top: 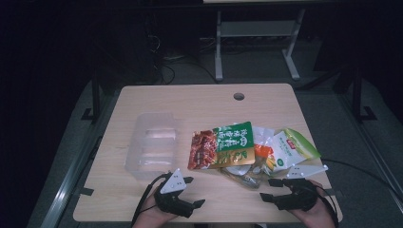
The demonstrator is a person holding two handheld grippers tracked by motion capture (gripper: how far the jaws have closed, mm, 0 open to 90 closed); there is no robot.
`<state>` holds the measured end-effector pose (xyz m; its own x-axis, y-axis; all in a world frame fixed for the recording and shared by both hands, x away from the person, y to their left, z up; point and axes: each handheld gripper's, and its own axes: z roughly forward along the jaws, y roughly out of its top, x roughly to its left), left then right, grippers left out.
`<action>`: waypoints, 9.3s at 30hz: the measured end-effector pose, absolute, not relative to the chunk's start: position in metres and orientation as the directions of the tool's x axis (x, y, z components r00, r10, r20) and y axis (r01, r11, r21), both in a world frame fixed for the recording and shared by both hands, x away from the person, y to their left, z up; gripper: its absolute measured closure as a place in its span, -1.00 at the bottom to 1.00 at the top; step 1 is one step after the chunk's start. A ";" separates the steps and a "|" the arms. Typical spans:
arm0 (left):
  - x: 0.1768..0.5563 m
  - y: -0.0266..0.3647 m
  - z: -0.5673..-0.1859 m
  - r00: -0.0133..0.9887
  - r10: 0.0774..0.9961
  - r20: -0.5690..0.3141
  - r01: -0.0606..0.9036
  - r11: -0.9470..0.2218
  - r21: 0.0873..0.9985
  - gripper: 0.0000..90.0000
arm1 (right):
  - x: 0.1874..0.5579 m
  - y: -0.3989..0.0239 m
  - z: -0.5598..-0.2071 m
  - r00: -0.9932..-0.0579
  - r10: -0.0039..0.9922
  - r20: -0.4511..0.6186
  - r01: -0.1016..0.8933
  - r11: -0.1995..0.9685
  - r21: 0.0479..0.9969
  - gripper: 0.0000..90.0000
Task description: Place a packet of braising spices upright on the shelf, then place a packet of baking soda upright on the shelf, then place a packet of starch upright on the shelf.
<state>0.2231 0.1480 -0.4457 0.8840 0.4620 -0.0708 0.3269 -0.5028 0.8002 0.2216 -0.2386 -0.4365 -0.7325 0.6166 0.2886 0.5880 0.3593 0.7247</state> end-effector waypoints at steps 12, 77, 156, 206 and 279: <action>0.224 0.148 -0.444 0.888 0.456 -0.066 0.320 -0.506 0.801 -0.58 | 0.234 -0.233 -0.424 -0.730 0.633 0.258 0.573 0.362 0.735 -0.29; 0.227 0.148 -0.444 0.887 0.458 -0.059 0.314 -0.505 0.804 -0.58 | 0.377 -0.183 -0.409 -0.572 0.754 0.324 0.768 0.352 0.536 0.82; 0.331 0.123 -0.378 0.849 0.491 -0.195 0.424 -0.413 0.806 0.51 | 0.337 -0.127 -0.273 -0.908 0.390 0.153 0.383 0.624 0.681 1.00; 0.315 0.140 -0.383 0.831 0.535 -0.155 0.401 -0.382 0.832 0.95 | 0.317 -0.159 -0.379 -0.842 0.464 0.274 0.501 0.487 0.716 0.97; 0.248 0.180 -0.401 0.840 0.536 -0.080 0.353 -0.429 0.831 -0.41 | 0.357 -0.105 -0.306 -0.882 0.433 0.185 0.408 0.507 0.759 1.00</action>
